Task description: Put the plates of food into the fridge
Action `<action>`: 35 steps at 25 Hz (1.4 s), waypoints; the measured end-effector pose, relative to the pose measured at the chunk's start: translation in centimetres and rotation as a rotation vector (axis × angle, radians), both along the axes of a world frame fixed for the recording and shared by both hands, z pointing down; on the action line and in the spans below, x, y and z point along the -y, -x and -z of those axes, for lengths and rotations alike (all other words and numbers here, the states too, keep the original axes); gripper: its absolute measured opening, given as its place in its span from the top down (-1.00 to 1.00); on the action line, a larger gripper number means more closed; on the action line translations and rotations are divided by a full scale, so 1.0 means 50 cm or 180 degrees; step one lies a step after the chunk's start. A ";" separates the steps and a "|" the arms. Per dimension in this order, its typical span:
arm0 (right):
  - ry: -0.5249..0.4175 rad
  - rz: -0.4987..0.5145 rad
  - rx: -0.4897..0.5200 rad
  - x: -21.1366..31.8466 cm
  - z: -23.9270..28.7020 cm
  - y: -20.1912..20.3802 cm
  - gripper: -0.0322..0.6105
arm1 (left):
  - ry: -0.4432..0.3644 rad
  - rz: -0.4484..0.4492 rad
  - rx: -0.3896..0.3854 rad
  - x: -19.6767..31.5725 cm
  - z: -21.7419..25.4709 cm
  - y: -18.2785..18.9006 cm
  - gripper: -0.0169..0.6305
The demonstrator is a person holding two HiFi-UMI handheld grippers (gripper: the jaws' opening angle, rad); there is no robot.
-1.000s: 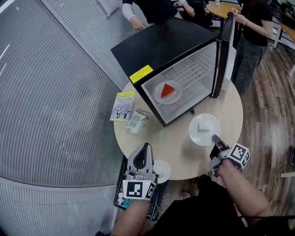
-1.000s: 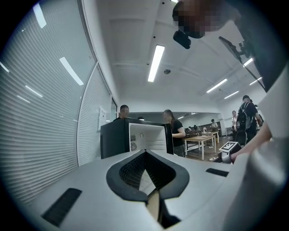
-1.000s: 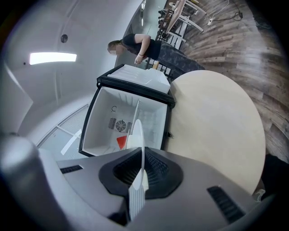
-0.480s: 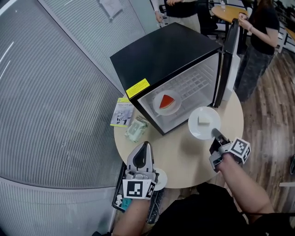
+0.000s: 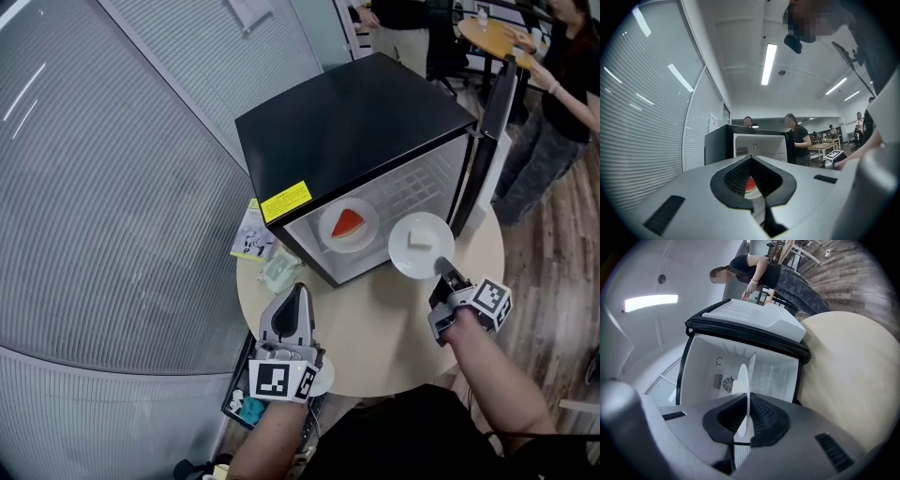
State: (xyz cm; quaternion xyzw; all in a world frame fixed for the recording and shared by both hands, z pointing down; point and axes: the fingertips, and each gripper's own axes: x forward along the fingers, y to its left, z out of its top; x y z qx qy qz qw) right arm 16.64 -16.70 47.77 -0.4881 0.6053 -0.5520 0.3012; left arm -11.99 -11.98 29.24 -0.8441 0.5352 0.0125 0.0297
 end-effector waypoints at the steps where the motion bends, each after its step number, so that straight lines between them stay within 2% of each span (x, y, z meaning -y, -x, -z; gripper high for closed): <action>1: 0.0018 -0.0003 0.0012 0.011 -0.002 -0.004 0.86 | 0.0018 0.0018 0.0005 0.006 -0.003 -0.002 0.93; 8: 0.0110 0.0009 0.0030 0.087 -0.018 -0.021 0.85 | 0.0058 0.0151 0.0047 0.052 -0.007 -0.004 0.93; 19: 0.0187 0.0024 0.0060 0.183 -0.031 -0.028 0.85 | 0.0156 0.0211 0.0170 0.094 -0.020 -0.016 0.93; 35: 0.0253 -0.0030 0.0095 0.270 -0.028 -0.003 0.85 | 0.0248 0.0544 0.0201 0.103 -0.040 0.060 0.93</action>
